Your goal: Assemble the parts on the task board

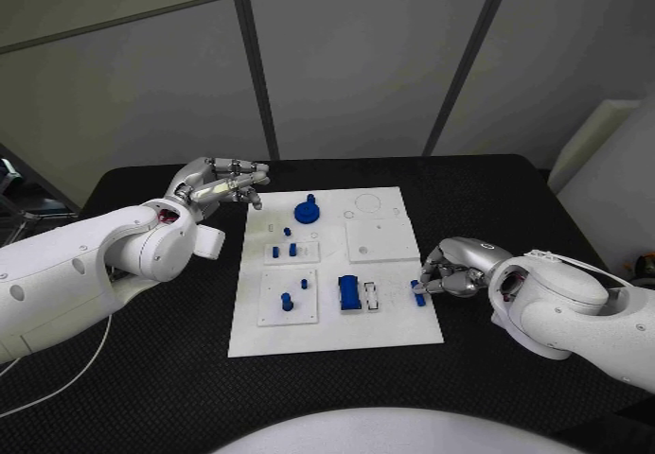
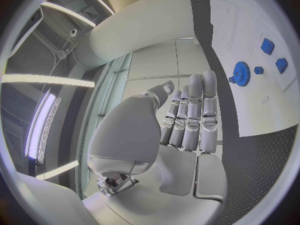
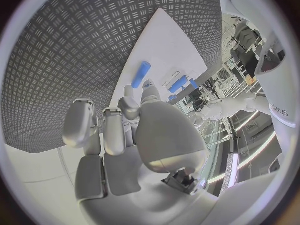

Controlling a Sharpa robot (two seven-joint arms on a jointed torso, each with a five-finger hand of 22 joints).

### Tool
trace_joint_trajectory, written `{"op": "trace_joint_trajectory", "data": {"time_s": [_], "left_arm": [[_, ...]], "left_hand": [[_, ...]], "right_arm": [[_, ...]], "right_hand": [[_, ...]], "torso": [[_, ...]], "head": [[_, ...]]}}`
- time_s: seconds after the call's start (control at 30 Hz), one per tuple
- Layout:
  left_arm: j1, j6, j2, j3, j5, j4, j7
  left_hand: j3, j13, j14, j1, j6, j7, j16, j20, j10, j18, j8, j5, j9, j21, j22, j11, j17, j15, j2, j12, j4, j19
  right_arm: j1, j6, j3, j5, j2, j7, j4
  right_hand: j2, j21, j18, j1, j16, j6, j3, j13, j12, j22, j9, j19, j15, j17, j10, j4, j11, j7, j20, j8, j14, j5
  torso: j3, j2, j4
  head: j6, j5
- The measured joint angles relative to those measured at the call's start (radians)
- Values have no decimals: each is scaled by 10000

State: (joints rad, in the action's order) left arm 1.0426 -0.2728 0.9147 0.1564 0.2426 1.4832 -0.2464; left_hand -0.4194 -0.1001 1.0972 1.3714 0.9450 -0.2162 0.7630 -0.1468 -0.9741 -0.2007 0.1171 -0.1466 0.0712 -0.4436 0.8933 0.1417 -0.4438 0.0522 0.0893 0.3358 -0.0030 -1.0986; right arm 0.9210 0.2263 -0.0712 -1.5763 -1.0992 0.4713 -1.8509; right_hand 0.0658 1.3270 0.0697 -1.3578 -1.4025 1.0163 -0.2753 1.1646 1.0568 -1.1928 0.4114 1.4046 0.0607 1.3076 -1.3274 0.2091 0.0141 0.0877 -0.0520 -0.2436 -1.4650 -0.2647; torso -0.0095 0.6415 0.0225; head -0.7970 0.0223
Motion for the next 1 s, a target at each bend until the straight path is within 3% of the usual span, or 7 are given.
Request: {"op": "trace_joint_trajectory", "data": {"time_s": [0.57, 0.9, 1.0], "left_arm": [[-12, 3, -4, 0, 0, -6, 0], [-16, 3, 12, 0, 0, 0, 2], [-16, 3, 25, -1, 0, 2, 4]], "left_hand": [[0, -1, 0, 0, 0, 0, 0, 0, 0, 0, 0, 0, 0, 0, 1, 0, 8, 0, 0, 0, 0, 0], [0, -1, 0, 0, 1, 1, 0, 0, -1, 0, 0, 0, 0, 0, 1, -1, 8, 0, 0, 0, 0, 0], [0, -1, -1, 0, 1, 1, 0, 0, -1, 0, 0, 0, 0, 0, 1, -1, 7, 0, 0, 0, 0, 0]], "right_arm": [[-215, -179, -54, -341, 360, 243, 163], [-234, -536, -96, -709, 469, 340, 104], [-232, -703, -111, -977, 522, 411, 79]], "right_hand": [[-1, 0, 1, -2, 0, 144, 8, 16, 0, 0, 89, 39, 0, -1, -36, -9, -36, -74, 40, -84, 0, -104], [-143, -58, 0, -571, 7, 218, 169, -35, -94, 31, 154, 39, 1, -1, -36, -295, -109, -74, 40, -104, 0, -104], [-195, -124, 0, -786, 65, 236, 212, -110, -246, 95, 207, 17, 1, -1, 5, -470, -139, -59, 61, -39, 0, 96]], "torso": [[-5, 10, -5], [-13, 9, -5], [-13, 9, -7]], "head": [[-89, -12], [-141, -11], [-160, -19]]}}
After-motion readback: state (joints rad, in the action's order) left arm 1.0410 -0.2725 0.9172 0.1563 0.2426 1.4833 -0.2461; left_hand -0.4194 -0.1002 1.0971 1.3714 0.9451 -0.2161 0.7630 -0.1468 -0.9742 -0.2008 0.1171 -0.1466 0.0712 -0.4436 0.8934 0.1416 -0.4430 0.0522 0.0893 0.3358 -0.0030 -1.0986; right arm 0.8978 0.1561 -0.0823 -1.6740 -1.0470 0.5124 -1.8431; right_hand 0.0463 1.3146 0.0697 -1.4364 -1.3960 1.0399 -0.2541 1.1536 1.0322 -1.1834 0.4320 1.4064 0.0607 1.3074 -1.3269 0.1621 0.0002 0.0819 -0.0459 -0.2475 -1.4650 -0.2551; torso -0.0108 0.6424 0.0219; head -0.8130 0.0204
